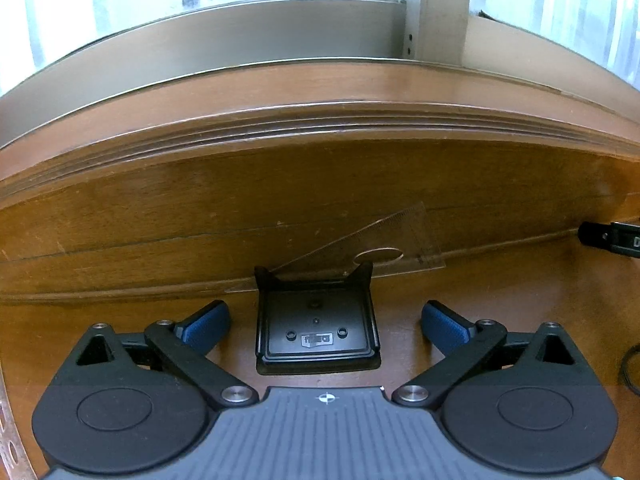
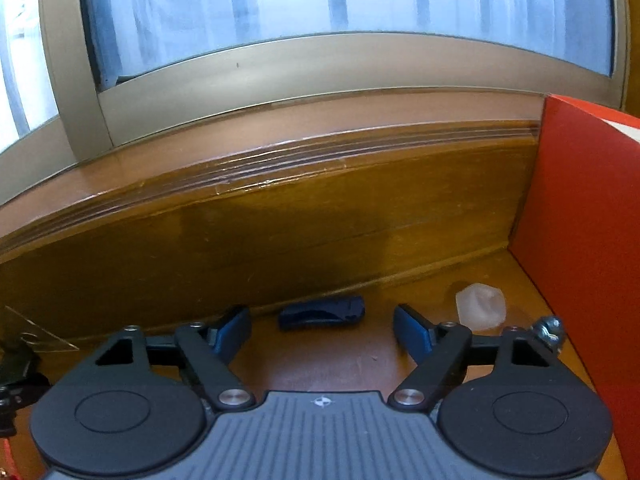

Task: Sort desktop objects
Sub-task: 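Grasp the black plastic bracket with the left tool while the right tool grasps a blue clip, then lift the black bracket and blue clip and hold them above the desk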

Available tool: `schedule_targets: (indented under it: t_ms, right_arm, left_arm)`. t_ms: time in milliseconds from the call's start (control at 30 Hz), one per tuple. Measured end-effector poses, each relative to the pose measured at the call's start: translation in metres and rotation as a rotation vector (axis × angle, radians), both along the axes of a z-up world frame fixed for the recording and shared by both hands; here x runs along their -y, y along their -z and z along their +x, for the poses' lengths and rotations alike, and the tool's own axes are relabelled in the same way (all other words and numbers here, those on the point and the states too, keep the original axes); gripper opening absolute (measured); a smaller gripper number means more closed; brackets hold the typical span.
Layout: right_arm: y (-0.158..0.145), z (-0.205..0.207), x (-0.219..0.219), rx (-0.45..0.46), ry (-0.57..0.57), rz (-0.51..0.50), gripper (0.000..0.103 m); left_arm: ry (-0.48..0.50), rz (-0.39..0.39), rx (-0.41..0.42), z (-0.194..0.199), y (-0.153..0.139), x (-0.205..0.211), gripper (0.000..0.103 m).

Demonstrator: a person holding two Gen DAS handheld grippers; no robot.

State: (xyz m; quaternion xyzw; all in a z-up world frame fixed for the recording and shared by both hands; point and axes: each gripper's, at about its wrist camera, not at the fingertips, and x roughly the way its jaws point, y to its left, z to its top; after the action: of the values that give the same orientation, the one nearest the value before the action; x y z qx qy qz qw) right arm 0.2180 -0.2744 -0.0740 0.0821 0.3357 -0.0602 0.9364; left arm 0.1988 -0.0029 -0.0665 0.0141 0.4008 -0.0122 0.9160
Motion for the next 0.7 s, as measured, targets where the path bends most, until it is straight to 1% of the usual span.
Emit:
schedule_targets:
  t_ms: [133, 267, 300, 333, 367, 400, 433, 467, 500, 533, 700]
  right_arm:
    - [0.004, 0.003, -0.004, 0.011, -0.012, -0.039, 0.073]
    - [0.006, 0.001, -0.007, 0.025, -0.02, -0.044, 0.069]
    - [0.006, 0.0, -0.008, 0.028, -0.023, -0.043, 0.067]
    - [0.006, -0.002, -0.01, 0.031, -0.031, -0.043, 0.061]
    - [0.006, -0.003, -0.01, 0.034, -0.04, -0.04, 0.057]
    - [0.006, -0.003, -0.01, 0.033, -0.047, -0.037, 0.052]
    - [0.006, -0.003, -0.011, 0.032, -0.049, -0.034, 0.052]
    - [0.006, -0.003, -0.011, 0.031, -0.051, -0.032, 0.052]
    - [0.006, -0.003, -0.011, 0.03, -0.052, -0.03, 0.052]
    - [0.007, -0.003, -0.012, 0.031, -0.052, -0.03, 0.052]
    - [0.009, -0.004, -0.016, 0.031, -0.051, -0.019, 0.051]
  left_arm:
    - [-0.015, 0.0, -0.008, 0.0, -0.002, 0.002, 0.103]
    - [-0.013, -0.004, -0.016, 0.002, -0.003, 0.001, 0.103]
    - [-0.011, -0.006, -0.015, 0.003, -0.003, 0.002, 0.103]
    - [-0.009, -0.008, -0.013, 0.004, -0.003, 0.001, 0.102]
    - [-0.009, -0.009, -0.006, 0.003, -0.003, 0.0, 0.1]
    - [-0.01, -0.007, 0.001, 0.001, -0.004, -0.002, 0.094]
    - [-0.01, -0.009, 0.011, -0.001, -0.005, -0.003, 0.082]
    - [-0.011, -0.01, 0.02, -0.003, -0.007, -0.004, 0.075]
    - [-0.011, -0.012, 0.027, -0.005, -0.009, -0.005, 0.062]
    - [-0.012, -0.016, 0.029, -0.005, -0.009, -0.007, 0.06]
    - [-0.011, -0.03, 0.025, -0.007, -0.011, -0.01, 0.06]
